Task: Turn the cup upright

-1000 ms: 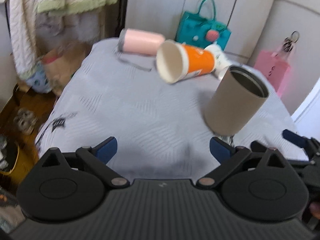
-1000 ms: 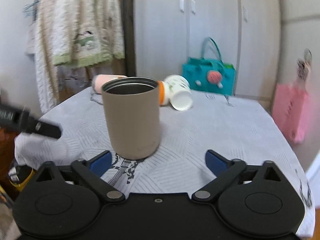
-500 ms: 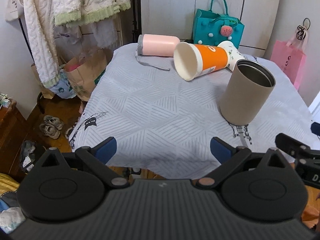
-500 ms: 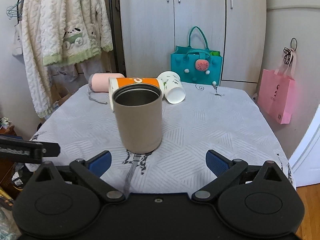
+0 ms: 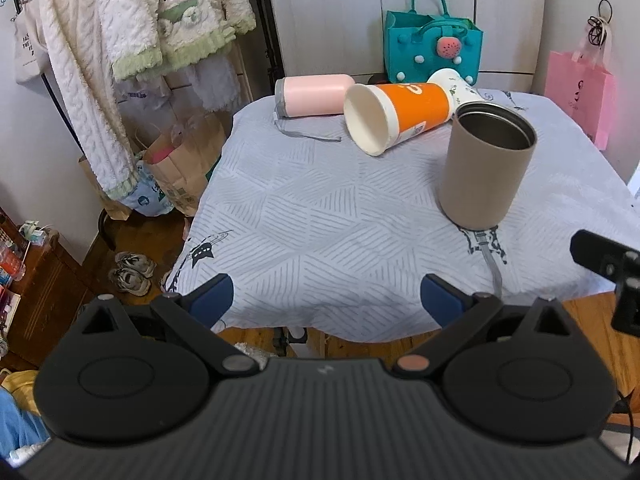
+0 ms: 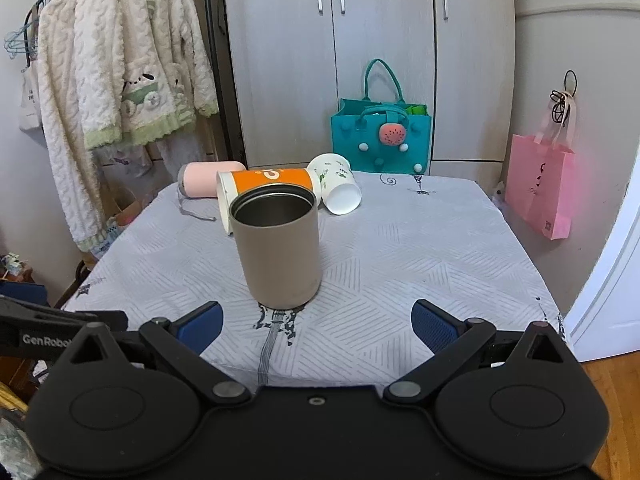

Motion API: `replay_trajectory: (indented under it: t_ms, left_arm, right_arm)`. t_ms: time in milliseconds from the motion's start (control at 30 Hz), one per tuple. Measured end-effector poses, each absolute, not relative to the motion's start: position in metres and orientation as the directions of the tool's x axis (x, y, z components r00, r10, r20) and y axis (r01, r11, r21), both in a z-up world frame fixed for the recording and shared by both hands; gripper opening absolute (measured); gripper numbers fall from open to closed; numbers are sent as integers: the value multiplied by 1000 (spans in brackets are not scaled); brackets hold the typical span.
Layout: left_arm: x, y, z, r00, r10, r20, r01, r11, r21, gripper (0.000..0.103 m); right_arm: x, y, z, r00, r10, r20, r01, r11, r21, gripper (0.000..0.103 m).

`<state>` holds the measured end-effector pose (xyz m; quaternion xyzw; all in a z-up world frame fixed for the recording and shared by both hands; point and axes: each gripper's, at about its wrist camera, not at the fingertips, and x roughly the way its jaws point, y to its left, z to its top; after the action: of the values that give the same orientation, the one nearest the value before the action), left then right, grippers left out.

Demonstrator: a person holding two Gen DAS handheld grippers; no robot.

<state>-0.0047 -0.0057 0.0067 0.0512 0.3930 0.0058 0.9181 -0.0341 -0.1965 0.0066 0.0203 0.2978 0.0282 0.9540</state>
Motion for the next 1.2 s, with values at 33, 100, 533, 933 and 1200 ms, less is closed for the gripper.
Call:
replay_trajectory:
  t_ms: [33, 100, 533, 933, 1200]
  left_arm:
    - [-6, -6, 7, 691, 44, -722, 33, 995, 93, 101]
    - [-6, -6, 8, 690, 33, -723, 39, 996, 82, 101]
    - [-9, 5, 9, 679, 40, -733, -11, 999, 44, 101]
    - [-20, 13, 15, 688, 63, -723, -44, 998, 45, 101]
    - [-27, 10, 18, 694, 79, -715, -44, 997, 67, 101]
  right_arm:
    - [-35, -197, 7, 823, 61, -565, -38, 998, 53, 102]
    - [-36, -197, 7, 824, 57, -564, -34, 998, 50, 102]
    - [-45, -191, 23, 824, -8, -566, -5, 1000, -22, 102]
    - [-53, -197, 18, 799, -52, -599, 55, 998, -14, 102]
    - [-60, -204, 19, 803, -71, -591, 82, 997, -7, 102]
